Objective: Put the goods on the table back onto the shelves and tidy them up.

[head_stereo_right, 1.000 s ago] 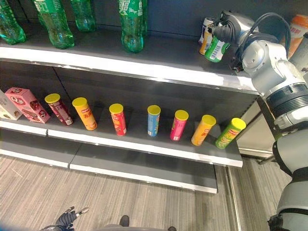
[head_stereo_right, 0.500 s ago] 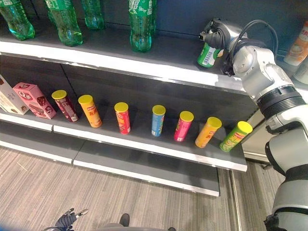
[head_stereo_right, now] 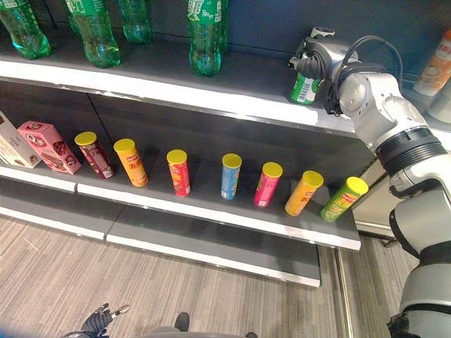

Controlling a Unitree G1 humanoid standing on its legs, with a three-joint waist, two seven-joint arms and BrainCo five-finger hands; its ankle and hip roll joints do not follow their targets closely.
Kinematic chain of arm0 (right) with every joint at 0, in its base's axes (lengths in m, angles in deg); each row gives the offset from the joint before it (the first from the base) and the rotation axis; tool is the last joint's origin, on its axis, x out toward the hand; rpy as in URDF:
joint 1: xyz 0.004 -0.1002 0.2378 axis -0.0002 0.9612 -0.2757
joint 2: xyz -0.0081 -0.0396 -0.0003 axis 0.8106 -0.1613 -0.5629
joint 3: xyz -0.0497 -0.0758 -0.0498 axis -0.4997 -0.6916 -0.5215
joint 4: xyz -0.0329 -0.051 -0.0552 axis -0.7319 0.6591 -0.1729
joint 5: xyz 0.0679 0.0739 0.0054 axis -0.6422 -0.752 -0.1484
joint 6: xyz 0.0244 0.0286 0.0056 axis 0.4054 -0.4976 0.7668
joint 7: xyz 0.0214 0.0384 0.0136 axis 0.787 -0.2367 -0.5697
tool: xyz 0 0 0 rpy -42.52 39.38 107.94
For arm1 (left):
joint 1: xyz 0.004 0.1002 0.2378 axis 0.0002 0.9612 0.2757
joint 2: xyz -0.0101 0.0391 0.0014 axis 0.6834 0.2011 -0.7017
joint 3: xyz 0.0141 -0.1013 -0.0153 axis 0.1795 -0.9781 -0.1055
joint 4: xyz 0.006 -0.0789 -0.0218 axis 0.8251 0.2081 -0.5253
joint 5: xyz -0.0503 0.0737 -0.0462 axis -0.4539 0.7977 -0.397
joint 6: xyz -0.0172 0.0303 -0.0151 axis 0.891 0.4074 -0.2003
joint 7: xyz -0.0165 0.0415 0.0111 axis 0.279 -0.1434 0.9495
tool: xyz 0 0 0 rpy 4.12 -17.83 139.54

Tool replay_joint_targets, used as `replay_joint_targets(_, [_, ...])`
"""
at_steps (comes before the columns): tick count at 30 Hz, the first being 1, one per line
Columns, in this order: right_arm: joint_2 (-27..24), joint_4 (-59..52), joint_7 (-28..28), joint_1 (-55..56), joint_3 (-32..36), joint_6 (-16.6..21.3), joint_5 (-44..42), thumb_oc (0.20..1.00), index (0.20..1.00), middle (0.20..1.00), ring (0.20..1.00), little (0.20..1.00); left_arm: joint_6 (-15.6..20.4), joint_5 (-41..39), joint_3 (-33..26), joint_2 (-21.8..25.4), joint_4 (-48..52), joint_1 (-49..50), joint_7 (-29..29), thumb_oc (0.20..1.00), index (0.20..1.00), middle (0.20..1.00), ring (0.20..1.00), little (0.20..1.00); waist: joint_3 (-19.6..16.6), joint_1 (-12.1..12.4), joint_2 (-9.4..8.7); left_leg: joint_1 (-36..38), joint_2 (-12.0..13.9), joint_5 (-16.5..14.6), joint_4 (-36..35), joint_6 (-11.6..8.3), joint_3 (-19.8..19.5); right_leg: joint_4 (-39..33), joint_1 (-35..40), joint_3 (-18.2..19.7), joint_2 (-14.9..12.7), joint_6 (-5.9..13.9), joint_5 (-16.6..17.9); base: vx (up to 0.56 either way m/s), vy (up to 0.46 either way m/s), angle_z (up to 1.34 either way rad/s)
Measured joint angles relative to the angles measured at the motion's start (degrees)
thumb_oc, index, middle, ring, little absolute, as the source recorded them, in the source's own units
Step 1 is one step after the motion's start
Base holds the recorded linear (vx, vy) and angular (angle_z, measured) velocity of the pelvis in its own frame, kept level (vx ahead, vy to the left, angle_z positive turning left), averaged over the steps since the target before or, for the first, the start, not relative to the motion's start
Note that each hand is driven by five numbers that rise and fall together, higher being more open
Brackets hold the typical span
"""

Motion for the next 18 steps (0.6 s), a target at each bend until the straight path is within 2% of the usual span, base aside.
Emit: replay_joint_targets(18, [-0.7, 2.14, 0.47, 0.68, 0.4, -0.02, 0.04, 0.2, 0.2, 0.2, 0.2, 0.2, 0.07, 0.04, -0.01, 0.0, -0.17, -0.01, 0.4, 1.0, 1.0, 1.0, 1.0, 1.0, -0.03, -0.57, -0.4, 0.07, 0.03, -0.01, -0.01, -0.01, 0.5, -0.16, -0.03, 0.18, 0.0, 0.0, 0.0, 0.0, 0.0, 0.0])
